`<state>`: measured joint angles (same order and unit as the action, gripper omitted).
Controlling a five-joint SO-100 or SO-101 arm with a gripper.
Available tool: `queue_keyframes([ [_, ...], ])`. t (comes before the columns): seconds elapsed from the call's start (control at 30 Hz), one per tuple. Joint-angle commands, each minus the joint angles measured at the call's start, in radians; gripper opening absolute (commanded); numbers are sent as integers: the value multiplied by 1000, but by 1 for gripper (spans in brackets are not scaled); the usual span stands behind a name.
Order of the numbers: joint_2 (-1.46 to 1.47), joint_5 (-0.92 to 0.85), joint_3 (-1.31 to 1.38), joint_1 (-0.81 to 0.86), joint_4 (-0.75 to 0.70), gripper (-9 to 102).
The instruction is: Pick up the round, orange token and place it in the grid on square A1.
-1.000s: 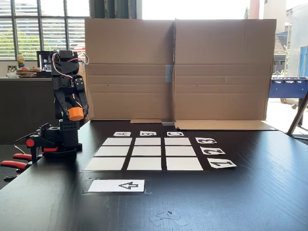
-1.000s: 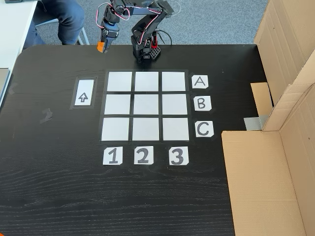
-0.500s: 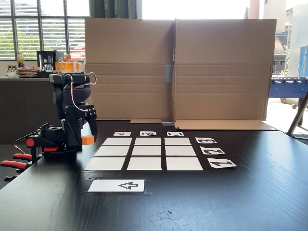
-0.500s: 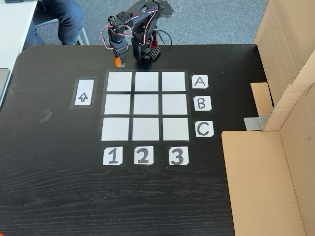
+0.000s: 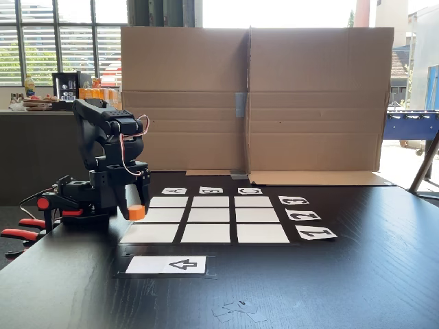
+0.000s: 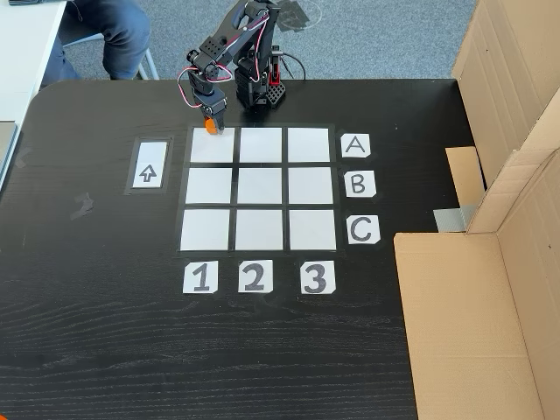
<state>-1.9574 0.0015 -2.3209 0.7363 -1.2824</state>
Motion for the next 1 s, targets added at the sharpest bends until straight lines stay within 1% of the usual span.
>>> queue_keyframes([
  [0.0,28,20,35,-28,43,6],
  [0.2,84,49,54,-61,98,6],
  [0.43,120,64,71,-66,129,6],
  [0.97,143,69,55,-44,141,5],
])
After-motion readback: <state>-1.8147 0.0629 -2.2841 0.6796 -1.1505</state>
